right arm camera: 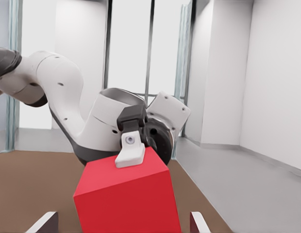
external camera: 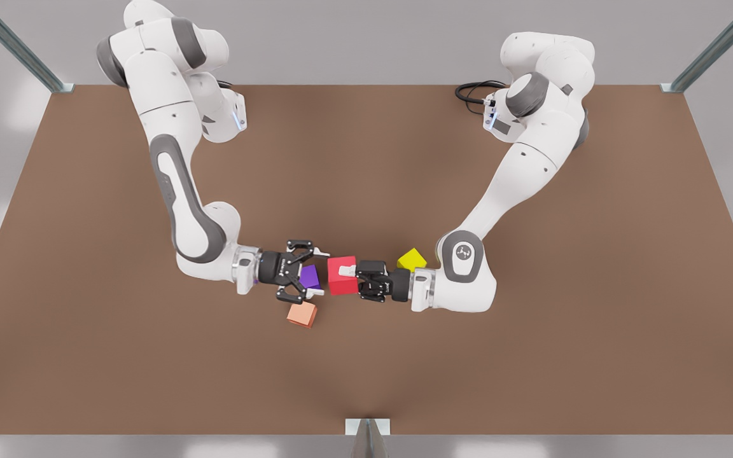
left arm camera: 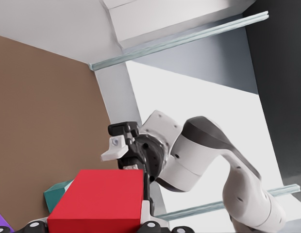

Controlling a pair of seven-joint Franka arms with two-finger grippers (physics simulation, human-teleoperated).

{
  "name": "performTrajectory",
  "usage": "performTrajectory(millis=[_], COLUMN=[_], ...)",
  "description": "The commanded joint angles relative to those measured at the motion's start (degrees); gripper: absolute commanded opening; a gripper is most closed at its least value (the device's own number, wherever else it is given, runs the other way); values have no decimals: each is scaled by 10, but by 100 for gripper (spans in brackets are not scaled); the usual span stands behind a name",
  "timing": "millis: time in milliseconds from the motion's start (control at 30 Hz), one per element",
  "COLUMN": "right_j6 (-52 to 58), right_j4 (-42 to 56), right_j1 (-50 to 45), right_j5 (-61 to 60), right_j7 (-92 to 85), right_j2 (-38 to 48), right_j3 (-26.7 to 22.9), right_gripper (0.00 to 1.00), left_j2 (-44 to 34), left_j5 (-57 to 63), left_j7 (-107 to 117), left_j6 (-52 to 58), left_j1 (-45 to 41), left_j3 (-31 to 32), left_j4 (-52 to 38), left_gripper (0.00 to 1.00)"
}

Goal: Pick up red wooden cube and pass to hand red wooden cube and place in blue wooden cube

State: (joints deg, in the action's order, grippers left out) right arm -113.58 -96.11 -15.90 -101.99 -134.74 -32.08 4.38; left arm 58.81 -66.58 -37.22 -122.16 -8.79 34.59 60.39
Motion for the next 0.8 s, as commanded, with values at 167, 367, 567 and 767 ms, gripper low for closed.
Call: performTrajectory(millis=[167,367,567,767], right_j6=[-14,-16,-33,-49], right_j4=[8,13,28,44], right_j1=[-4,-6,-7,-13], right_j5=[-7,-8,-10,-13], right_j7=[-58,-55,-54,-52], right_j2=[-4,-9,-14,-27], right_j3=[4,9,24,29], right_gripper=[100,100,100,100], left_j2=[-1,-2,-1,-1], left_j5=[-4,-5,-6,-6], left_j7=[-29,-29,-29,-29], left_j6=[3,3,3,3], left_j1=[-1,-1,-1,-1], left_j3=[0,0,0,0], left_j4=[0,1,1,1], left_gripper=[62,62,62,62])
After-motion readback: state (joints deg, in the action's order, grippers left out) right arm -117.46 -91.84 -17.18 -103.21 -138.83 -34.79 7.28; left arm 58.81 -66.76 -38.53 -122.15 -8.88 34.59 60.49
